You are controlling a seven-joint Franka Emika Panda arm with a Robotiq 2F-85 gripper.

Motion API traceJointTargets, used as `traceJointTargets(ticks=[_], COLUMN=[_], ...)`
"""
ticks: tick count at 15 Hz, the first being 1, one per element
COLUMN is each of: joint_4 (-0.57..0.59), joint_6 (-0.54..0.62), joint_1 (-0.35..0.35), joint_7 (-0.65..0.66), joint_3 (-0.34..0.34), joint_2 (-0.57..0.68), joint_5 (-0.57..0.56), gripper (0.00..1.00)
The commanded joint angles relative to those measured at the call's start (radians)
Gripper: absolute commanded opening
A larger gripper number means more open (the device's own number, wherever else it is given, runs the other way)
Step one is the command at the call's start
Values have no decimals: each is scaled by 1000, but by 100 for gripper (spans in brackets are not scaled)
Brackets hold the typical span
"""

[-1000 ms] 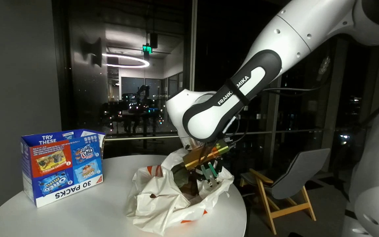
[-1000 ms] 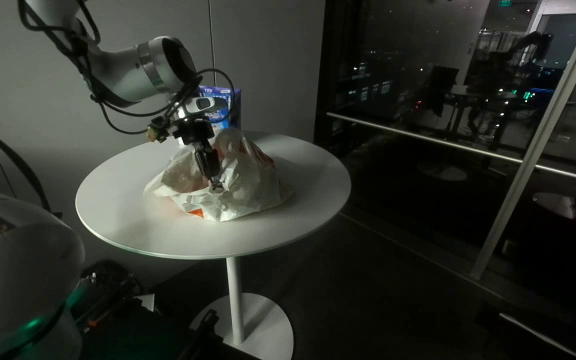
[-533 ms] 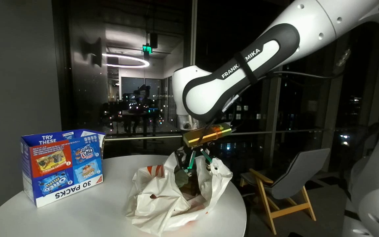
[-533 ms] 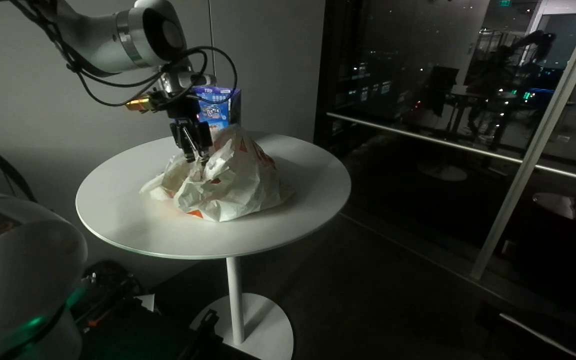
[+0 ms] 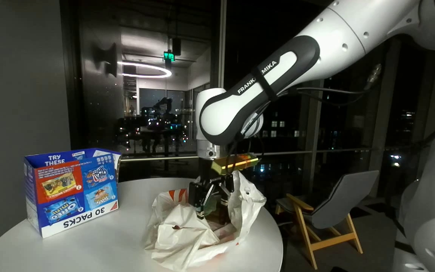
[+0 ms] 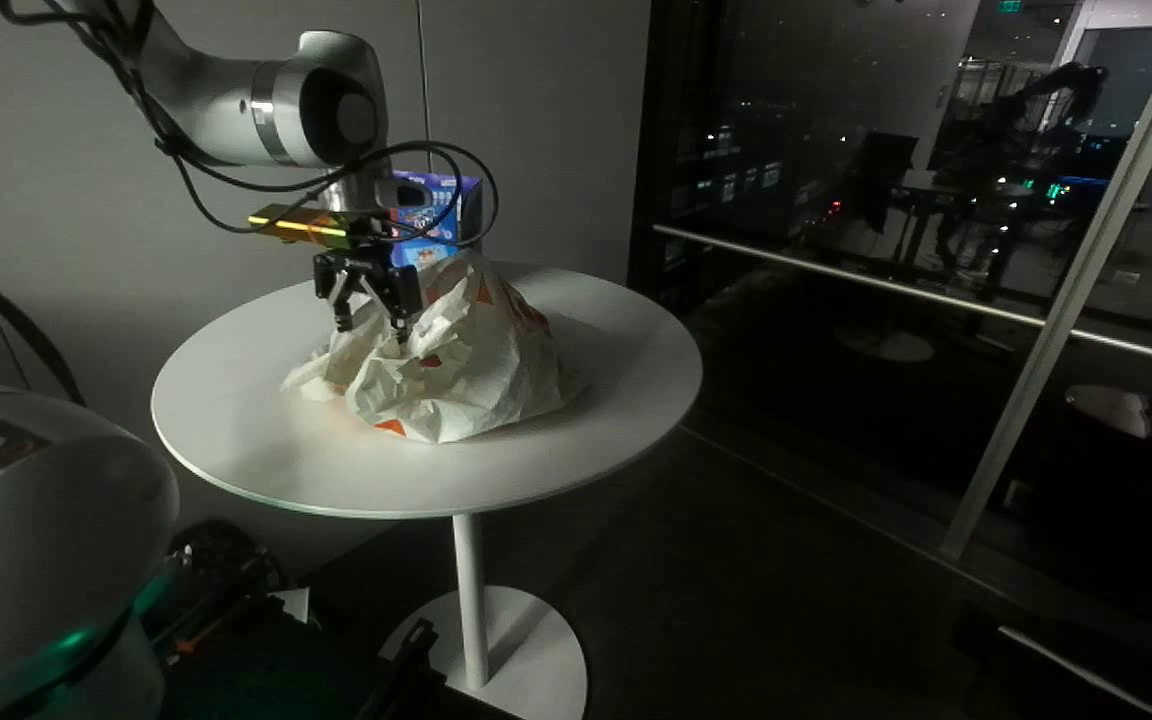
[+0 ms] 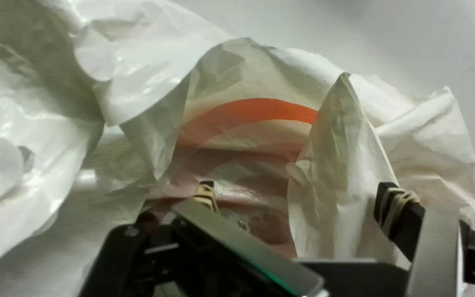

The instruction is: Remove the contents from the plastic bag and put them on the table.

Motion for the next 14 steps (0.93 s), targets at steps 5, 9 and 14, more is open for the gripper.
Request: traceJointTargets(ticks=[5,9,14], joint_4=[23,51,89], joint_6=[-23,-28,-52], joint_1=[-2,-17,-28], joint_7=[-191,-111,45], joint_3=[-33,-11,-6], joint_2=[4,31,95], joint_5=[-15,-146,-332], gripper=[100,100,100])
